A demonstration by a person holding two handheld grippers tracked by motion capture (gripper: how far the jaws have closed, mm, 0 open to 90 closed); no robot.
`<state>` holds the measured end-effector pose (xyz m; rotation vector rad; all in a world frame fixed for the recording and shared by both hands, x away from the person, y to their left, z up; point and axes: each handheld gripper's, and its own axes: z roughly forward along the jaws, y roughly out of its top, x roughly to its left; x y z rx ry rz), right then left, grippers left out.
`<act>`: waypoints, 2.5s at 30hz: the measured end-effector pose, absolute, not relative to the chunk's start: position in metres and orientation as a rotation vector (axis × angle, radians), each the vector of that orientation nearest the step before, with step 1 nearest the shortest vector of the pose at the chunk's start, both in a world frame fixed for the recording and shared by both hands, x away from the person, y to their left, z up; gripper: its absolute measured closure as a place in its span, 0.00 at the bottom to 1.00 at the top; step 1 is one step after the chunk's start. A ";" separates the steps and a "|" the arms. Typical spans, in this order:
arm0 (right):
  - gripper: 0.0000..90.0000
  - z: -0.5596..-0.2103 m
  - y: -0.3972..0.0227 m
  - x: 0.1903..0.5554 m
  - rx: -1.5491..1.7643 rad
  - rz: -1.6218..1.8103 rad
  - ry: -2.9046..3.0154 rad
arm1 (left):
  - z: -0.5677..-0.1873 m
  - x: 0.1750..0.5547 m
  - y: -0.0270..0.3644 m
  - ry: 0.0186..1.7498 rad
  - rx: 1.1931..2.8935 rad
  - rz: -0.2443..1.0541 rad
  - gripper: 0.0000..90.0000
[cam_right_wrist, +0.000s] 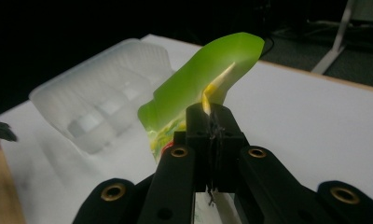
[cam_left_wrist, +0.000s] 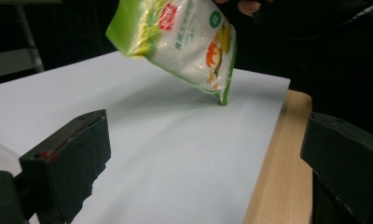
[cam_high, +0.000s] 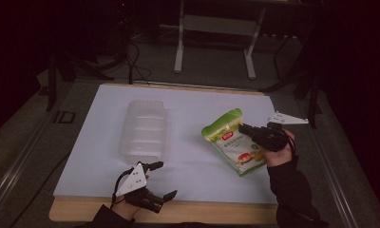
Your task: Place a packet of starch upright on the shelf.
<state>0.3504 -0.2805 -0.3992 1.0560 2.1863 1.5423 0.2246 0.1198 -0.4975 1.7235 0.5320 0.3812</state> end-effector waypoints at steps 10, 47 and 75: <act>0.98 -0.373 -0.280 0.331 1.033 1.646 2.105 | -0.473 0.231 0.103 0.614 1.717 0.269 0.02; 0.98 -0.340 -0.251 0.295 0.825 1.777 2.136 | -0.426 0.306 0.028 0.613 1.666 0.119 0.67; 0.85 -0.335 -0.270 0.292 0.825 1.796 2.028 | -0.370 0.314 0.033 0.530 1.776 0.222 0.93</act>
